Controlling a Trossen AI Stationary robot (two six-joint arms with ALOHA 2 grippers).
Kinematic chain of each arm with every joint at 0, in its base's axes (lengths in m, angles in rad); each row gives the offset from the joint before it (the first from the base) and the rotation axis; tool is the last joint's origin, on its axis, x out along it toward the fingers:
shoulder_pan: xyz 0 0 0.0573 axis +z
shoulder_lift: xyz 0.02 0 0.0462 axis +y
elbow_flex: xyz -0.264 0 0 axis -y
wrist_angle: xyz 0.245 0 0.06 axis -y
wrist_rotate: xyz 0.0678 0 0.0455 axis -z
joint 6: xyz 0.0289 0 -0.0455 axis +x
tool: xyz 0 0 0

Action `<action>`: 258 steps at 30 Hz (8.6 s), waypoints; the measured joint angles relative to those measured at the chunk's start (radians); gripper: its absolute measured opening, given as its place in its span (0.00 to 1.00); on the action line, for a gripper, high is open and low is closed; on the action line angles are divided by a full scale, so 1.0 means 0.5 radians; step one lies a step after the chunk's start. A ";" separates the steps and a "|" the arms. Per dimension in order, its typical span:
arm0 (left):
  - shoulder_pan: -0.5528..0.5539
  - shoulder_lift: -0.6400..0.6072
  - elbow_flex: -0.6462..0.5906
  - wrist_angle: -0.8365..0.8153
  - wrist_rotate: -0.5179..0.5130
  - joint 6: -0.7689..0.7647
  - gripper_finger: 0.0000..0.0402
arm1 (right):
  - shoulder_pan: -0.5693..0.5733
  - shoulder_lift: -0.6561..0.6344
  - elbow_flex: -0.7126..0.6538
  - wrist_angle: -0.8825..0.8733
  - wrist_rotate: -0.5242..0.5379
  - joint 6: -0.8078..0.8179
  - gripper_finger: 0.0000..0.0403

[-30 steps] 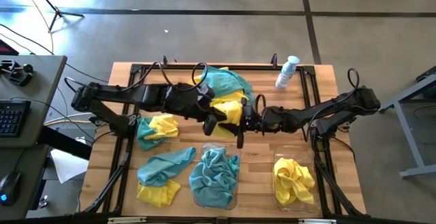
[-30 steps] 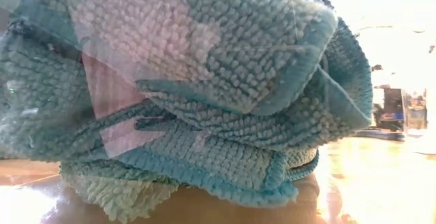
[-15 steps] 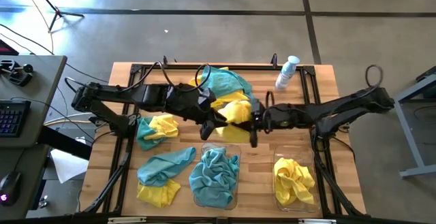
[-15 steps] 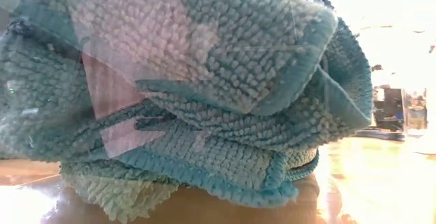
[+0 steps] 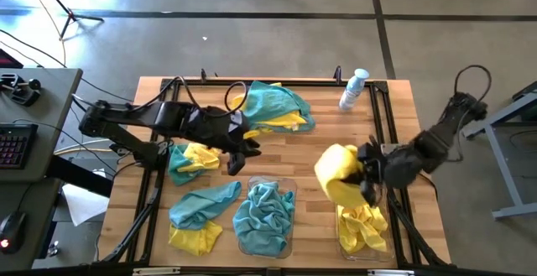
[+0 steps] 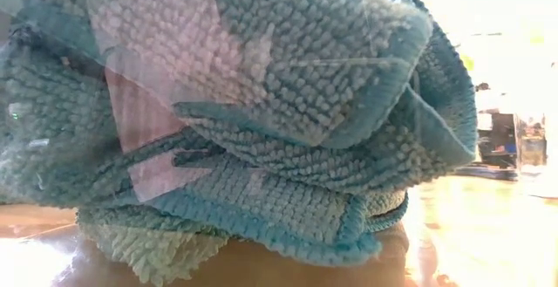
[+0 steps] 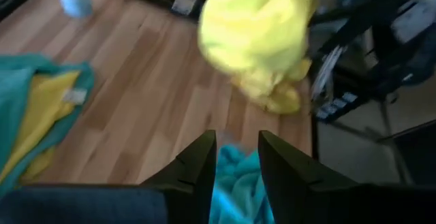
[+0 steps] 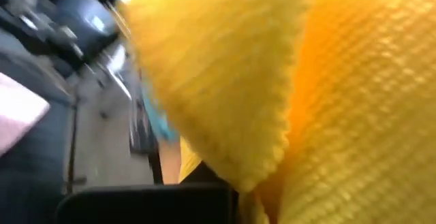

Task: Sort microfiber towel by color & place in baskets
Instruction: Put the yellow towel into the right transparent bin

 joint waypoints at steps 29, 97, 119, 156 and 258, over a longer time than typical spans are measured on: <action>-0.095 0.000 -0.003 -0.167 -0.064 -0.032 0.23 | 0.789 0.780 0.581 -0.586 -1.942 1.576 0.00; -0.188 0.001 -0.003 -0.162 -0.076 -0.106 0.23 | 0.634 1.293 -0.007 0.208 -0.964 1.092 0.16; -0.188 0.001 -0.003 -0.163 -0.077 -0.100 0.23 | 0.638 0.710 -0.004 0.141 -0.679 1.446 0.31; -0.187 0.003 -0.003 -0.164 -0.078 -0.106 0.23 | 0.391 0.757 -0.775 0.642 -0.938 1.224 0.00; -0.199 0.067 -0.005 -0.165 -0.086 -0.245 0.23 | 0.477 0.899 -0.510 0.483 -0.558 0.198 0.00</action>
